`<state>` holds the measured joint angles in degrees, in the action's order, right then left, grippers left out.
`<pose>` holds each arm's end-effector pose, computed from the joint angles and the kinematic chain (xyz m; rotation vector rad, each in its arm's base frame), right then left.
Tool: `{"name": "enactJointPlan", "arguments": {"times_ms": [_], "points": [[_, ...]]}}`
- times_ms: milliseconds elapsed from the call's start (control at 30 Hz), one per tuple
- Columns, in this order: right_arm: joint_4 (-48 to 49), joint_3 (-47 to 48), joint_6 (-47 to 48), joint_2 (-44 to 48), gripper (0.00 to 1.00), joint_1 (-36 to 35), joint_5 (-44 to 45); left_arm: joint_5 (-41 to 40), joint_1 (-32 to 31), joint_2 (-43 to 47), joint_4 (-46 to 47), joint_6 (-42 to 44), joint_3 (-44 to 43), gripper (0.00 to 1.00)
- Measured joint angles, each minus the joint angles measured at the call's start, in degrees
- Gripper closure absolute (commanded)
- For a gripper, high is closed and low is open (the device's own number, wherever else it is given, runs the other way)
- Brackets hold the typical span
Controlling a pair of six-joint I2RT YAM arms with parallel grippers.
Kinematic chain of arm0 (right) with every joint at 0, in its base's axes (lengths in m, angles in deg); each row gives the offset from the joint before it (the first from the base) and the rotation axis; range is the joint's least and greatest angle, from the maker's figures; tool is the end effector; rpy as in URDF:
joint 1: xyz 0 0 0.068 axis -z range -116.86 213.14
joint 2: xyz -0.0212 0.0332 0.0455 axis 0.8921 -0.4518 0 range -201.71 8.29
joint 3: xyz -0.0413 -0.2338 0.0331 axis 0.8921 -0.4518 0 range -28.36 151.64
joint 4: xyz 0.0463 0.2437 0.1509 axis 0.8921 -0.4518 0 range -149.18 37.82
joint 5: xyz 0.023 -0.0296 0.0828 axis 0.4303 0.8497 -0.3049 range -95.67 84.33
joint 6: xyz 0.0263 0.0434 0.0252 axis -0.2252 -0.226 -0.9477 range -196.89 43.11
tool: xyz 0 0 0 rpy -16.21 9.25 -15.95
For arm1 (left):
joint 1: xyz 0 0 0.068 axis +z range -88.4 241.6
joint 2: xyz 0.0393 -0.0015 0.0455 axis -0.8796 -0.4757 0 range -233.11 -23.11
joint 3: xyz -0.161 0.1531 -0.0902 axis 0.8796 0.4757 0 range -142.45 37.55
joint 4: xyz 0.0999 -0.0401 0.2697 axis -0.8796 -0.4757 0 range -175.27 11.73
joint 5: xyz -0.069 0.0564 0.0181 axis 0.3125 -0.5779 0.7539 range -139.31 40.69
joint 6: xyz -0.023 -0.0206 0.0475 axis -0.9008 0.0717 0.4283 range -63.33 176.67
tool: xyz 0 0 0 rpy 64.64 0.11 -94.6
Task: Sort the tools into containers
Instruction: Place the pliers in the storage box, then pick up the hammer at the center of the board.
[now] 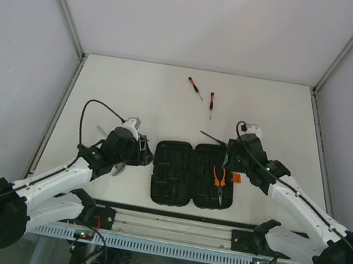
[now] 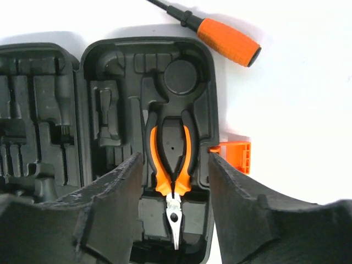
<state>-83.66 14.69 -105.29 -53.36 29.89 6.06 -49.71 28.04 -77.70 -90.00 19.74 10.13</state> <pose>0.2249 0.1379 0.1980 -0.0121 2.4343 0.2381 0.2068 -0.1368 0.1568 -0.0725 2.3313 -0.6367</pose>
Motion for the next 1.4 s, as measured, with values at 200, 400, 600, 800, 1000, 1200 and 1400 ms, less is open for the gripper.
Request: {"name": "enactJointPlan", "arguments": {"times_ms": [200,400,600,800,1000,1200,1400], "points": [[5.09,-5.66,-1.55,6.25,0.35,4.7,-1.75,1.18,0.0,-2.49,0.55,0.0,0.2,0.41],[8.15,-7.87,-2.51,7.87,0.35,9.73,-4.81,2.45,0.0,-4.92,1.46,0.0,0.48,0.42],[8.17,-7.87,-3.34,7.87,0.38,12.87,-8.0,4.76,0.0,-7.98,3.91,0.02,0.48,0.45],[8.13,-7.87,-3.82,7.76,0.41,13.4,-11.08,7.96,0.0,-13.62,6.05,0.5,0.48,0.5],[8.13,-7.87,-3.91,7.19,0.42,13.42,-13.22,10.49,-0.02,-17.94,8.66,0.61,0.48,0.53],[8.11,-7.87,-3.89,6.56,0.43,13.42,-14.25,12.0,-1.05,-20.57,11.17,0.7,-0.33,0.54],[8.11,-7.87,-3.87,6.38,0.4,13.42,-14.8,12.24,-2.86,-22.49,11.47,1.16,-1.99,0.51]]}}
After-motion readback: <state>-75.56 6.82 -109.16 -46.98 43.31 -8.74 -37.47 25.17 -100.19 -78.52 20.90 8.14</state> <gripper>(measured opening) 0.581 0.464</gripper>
